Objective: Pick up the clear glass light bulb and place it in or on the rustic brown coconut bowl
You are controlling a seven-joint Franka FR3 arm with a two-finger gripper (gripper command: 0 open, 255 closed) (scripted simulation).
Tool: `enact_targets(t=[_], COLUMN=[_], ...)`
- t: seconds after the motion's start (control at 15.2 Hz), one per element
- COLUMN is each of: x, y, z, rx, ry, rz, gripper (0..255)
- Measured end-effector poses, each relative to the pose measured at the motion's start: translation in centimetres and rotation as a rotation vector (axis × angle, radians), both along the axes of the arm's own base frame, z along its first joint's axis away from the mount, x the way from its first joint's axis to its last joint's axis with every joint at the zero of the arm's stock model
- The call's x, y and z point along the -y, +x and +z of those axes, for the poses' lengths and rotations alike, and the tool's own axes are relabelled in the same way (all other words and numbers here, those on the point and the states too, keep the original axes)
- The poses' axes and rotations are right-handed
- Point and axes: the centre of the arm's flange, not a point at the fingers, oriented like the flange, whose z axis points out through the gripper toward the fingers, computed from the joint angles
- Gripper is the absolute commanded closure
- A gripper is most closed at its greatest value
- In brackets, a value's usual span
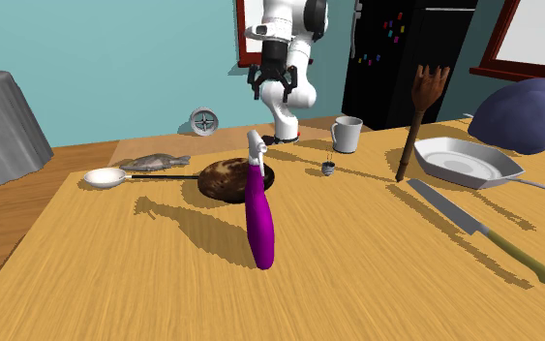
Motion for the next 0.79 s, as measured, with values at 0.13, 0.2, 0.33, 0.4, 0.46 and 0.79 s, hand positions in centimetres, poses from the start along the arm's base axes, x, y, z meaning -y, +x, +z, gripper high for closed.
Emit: enact_targets(t=[0.13,0.2,0.33,0.4,0.46,0.79], x=[-2.1,-3.1,-5.5,-6.4,-7.5,-13.1], y=[0.2,0.1,0.1,0.2,0.2,1.0], z=[-1.5,-2.5,-3.4,-4.0,-4.5,-7.6], rx=[0.022,0.032,0.054,0.065,0.076,0.129], ry=[0.006,0.009,0.015,0.018,0.021,0.035], rz=[0.008,0.012,0.021,0.025,0.029,0.049], gripper=[0,0,0,0,0,0])
